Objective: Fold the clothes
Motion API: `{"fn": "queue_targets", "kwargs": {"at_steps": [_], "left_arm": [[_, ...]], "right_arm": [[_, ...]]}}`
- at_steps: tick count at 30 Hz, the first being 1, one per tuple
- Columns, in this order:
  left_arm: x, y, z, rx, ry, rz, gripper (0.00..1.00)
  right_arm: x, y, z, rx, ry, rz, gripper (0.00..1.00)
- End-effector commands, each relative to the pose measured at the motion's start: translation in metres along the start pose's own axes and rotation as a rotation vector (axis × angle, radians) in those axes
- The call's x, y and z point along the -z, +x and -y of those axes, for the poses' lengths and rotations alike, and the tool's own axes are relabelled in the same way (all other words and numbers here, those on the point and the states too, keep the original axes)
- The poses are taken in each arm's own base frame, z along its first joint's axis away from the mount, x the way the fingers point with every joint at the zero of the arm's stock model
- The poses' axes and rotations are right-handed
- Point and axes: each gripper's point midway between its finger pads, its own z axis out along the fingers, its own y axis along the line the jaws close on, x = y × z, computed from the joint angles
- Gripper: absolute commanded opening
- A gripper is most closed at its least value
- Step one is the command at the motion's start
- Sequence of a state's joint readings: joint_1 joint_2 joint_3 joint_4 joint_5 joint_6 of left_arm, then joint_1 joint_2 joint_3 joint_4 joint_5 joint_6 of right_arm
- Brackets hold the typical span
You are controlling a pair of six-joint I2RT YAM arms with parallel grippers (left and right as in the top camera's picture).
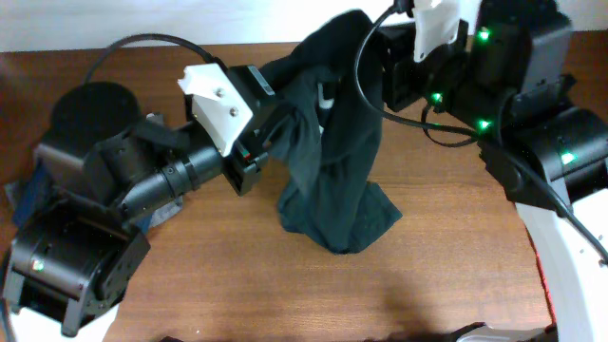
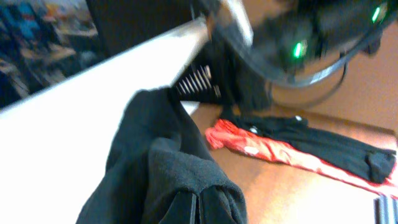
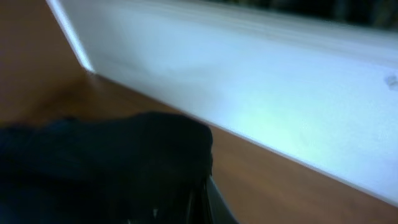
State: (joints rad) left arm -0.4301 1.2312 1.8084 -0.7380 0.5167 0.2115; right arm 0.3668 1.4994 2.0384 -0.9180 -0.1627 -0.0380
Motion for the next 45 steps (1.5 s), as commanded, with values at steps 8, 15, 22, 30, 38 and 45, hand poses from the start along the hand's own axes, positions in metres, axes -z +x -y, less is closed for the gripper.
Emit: {"fn": "queue_targets", "kwargs": {"at_steps": [8,15,22,30,38,45], "left_arm": [[0.017,-0.056,-0.017,-0.092,-0.121,0.188,0.00],[0.021,-0.075,-0.048,-0.115,-0.296,0.255,0.00],[0.030,-0.083,-0.080,-0.138,-0.482,0.275,0.00],[0.037,-0.086,-0.105,-0.185,-0.636,0.269,0.00],[0.046,-0.096,-0.118,-0.211,-0.732,0.298,0.00],[0.055,-0.110,-0.117,-0.220,-0.751,0.352,0.00]], "right_arm": [[-0.034,0.111,0.037,0.042,0.150,-0.471,0.16],[-0.052,0.167,0.029,0.006,0.080,-0.698,0.29],[-0.061,0.174,0.014,0.003,-0.027,-0.715,0.30],[-0.055,0.168,-0.040,0.078,-0.387,-0.657,0.33],[-0.023,0.169,-0.088,0.159,-0.725,-0.620,0.34],[-0.011,0.176,-0.135,0.262,-0.855,-0.633,0.36]]}}
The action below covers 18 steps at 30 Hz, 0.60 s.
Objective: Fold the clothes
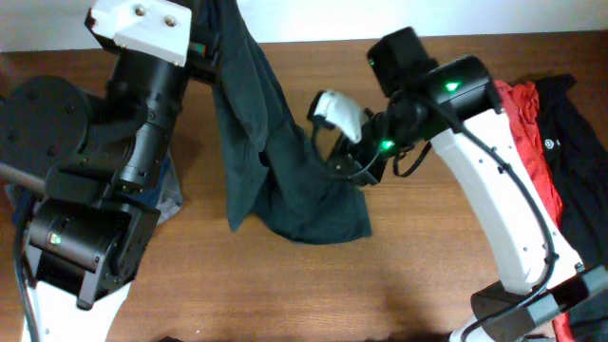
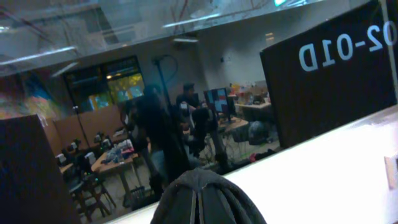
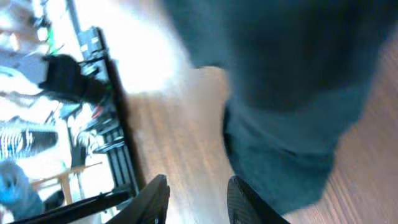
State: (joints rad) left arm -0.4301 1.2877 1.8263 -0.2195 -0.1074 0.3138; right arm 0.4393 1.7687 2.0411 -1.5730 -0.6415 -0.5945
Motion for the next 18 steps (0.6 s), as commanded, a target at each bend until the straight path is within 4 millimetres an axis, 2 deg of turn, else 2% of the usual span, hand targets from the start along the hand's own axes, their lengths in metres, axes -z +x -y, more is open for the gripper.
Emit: {"fn": "queue_targets", "kwargs": {"at_steps": [1,4,5,13,18], "left_arm": [[0.007,-0.023,-0.012,-0.011,-0.041,0.057,0.00],[0.009,-0.028,-0.018,-0.011,-0.069,0.066,0.00],[0.010,-0.030,-0.020,-0.027,-0.077,0.069,0.00],[0.019,-0.051,-0.037,-0.064,-0.145,0.100,0.00],[0.023,-0.059,-0.040,-0.078,-0.153,0.116,0.00]], "right_arm": [[-0.017,-0.015,-0.034,0.135,-0.092,0.015,0.36],[-0.038,-0.023,-0.045,0.201,-0.108,0.015,0.40],[-0.048,-0.026,-0.044,0.192,-0.098,0.013,0.41],[-0.093,-0.029,-0.021,0.068,-0.092,0.061,0.42],[-0.111,-0.041,-0.025,0.084,-0.192,0.167,0.44]]}}
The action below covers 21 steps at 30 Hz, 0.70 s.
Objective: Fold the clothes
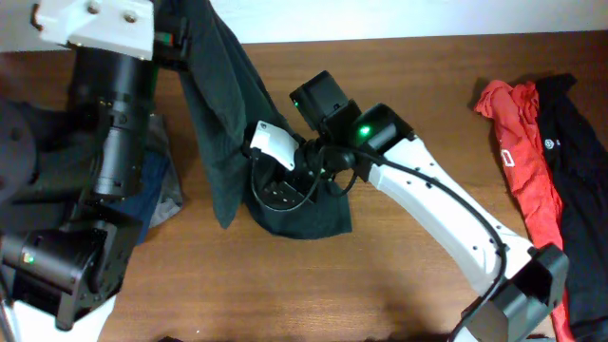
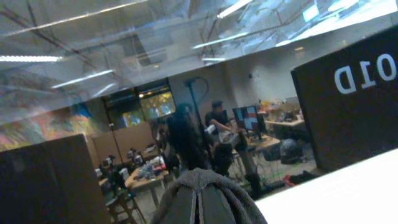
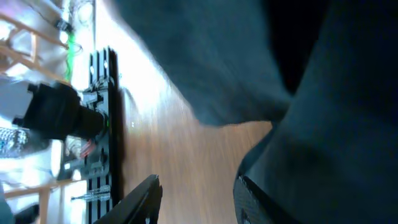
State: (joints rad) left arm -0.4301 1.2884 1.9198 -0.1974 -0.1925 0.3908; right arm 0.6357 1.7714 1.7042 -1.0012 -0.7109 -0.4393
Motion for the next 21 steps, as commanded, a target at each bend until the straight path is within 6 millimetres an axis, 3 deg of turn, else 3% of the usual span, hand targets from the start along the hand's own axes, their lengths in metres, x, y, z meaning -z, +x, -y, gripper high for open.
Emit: {"fn": "queue_targets", "kwargs": {"at_steps": [1,5,12,17,21], "left_arm": [[0.007,-0.019,-0.012,-0.020,-0.035,0.040,0.00],[0.008,-0.023,-0.014,-0.018,-0.039,0.048,0.00],[0.008,-0.021,-0.013,-0.020,-0.034,0.037,0.01],[0.008,-0.021,-0.013,-0.020,-0.034,0.038,0.00],[0.009,-0.023,-0.014,-0.027,-0.037,0.043,0.00]], "right_arm": [[-0.010,-0.006,-0.009,-0.050,-0.101,0.070,0.45],[-0.021,-0.023,-0.002,-0.068,-0.100,0.160,0.46],[-0.024,-0.058,-0.027,0.029,-0.196,0.279,0.49],[-0.026,-0.066,-0.033,0.072,-0.196,0.302,0.33],[-0.030,-0.063,-0.020,0.057,-0.127,0.287,0.40]]}}
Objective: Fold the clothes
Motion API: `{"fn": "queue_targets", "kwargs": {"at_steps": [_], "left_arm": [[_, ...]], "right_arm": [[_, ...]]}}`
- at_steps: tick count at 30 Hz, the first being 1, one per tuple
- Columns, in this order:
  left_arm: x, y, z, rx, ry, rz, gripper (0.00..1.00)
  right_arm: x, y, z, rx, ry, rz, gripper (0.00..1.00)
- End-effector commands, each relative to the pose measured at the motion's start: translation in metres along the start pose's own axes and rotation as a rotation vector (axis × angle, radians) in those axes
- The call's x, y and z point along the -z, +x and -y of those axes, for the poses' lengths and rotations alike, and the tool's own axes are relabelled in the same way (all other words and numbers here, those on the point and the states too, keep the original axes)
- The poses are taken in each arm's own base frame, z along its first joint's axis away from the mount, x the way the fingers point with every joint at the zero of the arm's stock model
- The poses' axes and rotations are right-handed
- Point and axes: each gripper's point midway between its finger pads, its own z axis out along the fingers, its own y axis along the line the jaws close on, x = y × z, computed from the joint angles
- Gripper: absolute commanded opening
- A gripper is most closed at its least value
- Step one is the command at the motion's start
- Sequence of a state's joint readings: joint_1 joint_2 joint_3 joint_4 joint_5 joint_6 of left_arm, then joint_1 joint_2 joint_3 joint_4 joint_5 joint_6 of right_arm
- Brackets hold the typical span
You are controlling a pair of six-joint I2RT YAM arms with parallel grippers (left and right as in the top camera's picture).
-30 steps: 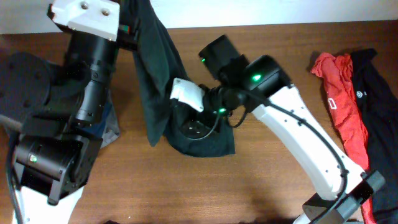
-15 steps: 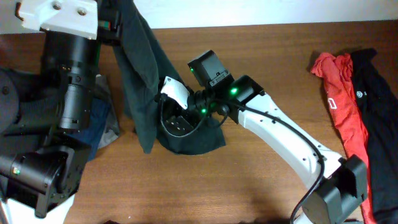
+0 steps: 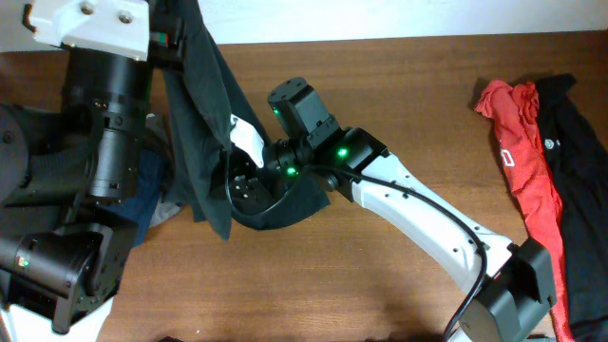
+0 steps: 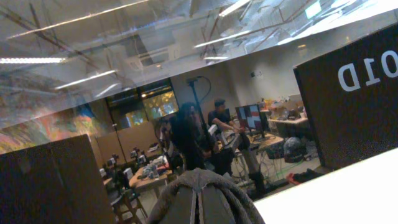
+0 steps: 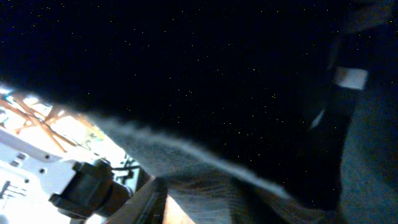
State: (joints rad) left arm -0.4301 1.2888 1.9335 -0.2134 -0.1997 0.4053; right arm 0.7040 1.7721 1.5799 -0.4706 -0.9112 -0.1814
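Note:
A dark green garment (image 3: 204, 114) hangs from my left gripper (image 3: 182, 30), which is raised high at the table's back left and shut on its top fold (image 4: 186, 182). In the left wrist view the left gripper (image 4: 199, 194) shows cloth draped over both closed fingers. The garment's lower end bunches on the table around my right gripper (image 3: 242, 177). In the right wrist view the dark cloth (image 5: 217, 93) fills the frame and lies across the right gripper (image 5: 199, 190). One finger (image 5: 152, 199) stands at its wide position; the other is hidden by cloth.
A red garment (image 3: 508, 157) and a black garment (image 3: 570, 133) lie at the right edge of the wooden table (image 3: 399, 285). Blue and grey clothing (image 3: 157, 195) lies beside the left arm's base. The right arm stretches across the table's middle.
My right gripper has moved further left, from beside the hanging cloth to in among its lower folds. Cloth now covers the right wrist view. The left gripper holds the garment at about the same height.
Both grippers first held the dark garment up over the table's middle. Then the right gripper was off it and open, while the left held it high at the back left. After that the right gripper stood lower and further left, and it is now in the bottom folds.

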Motion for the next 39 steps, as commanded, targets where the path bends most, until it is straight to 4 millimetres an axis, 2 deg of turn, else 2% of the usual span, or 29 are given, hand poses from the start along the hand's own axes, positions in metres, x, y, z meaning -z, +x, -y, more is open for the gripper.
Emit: {"fn": "queue_targets", "kwargs": {"at_steps": [1,7,11,21,26,27,29,33,35,37,38,39], "left_arm": [[0.008,-0.023,-0.013,-0.019,-0.033,0.050,0.00],[0.012,-0.033,-0.018,-0.017,-0.043,0.074,0.00],[0.013,-0.038,-0.021,-0.014,-0.047,0.084,0.00],[0.017,-0.049,-0.026,-0.008,-0.059,0.109,0.00],[0.019,-0.053,-0.029,-0.006,-0.064,0.119,0.00],[0.019,-0.054,-0.029,-0.006,-0.064,0.120,0.00],[0.020,-0.055,-0.029,-0.006,-0.065,0.122,0.00],[0.020,-0.056,-0.030,-0.004,-0.067,0.125,0.00],[0.021,-0.058,-0.031,-0.004,-0.068,0.128,0.00],[0.021,-0.058,-0.031,-0.003,-0.069,0.129,0.00],[0.021,-0.058,-0.031,-0.004,-0.069,0.128,0.01],[0.021,-0.057,-0.032,-0.004,-0.071,0.125,0.01]], "right_arm": [[-0.003,0.009,0.010,-0.019,0.055,-0.023,0.40],[-0.009,0.020,0.023,-0.032,0.087,-0.041,0.49],[-0.016,0.027,0.030,-0.051,0.081,-0.049,0.50],[-0.024,0.022,0.024,-0.026,0.031,-0.023,0.50],[-0.022,0.028,0.047,-0.085,0.166,-0.047,0.52],[-0.022,0.030,0.053,-0.105,0.200,-0.052,0.57],[-0.022,0.028,0.054,-0.111,0.207,-0.043,0.62],[-0.025,0.022,0.058,-0.087,0.208,-0.016,0.64],[-0.028,0.015,0.053,-0.064,0.160,0.011,0.65],[-0.030,0.007,0.036,-0.035,0.056,0.044,0.62],[-0.030,0.004,0.028,-0.024,0.012,0.056,0.58],[-0.030,0.002,0.023,-0.016,-0.019,0.065,0.49]]}}
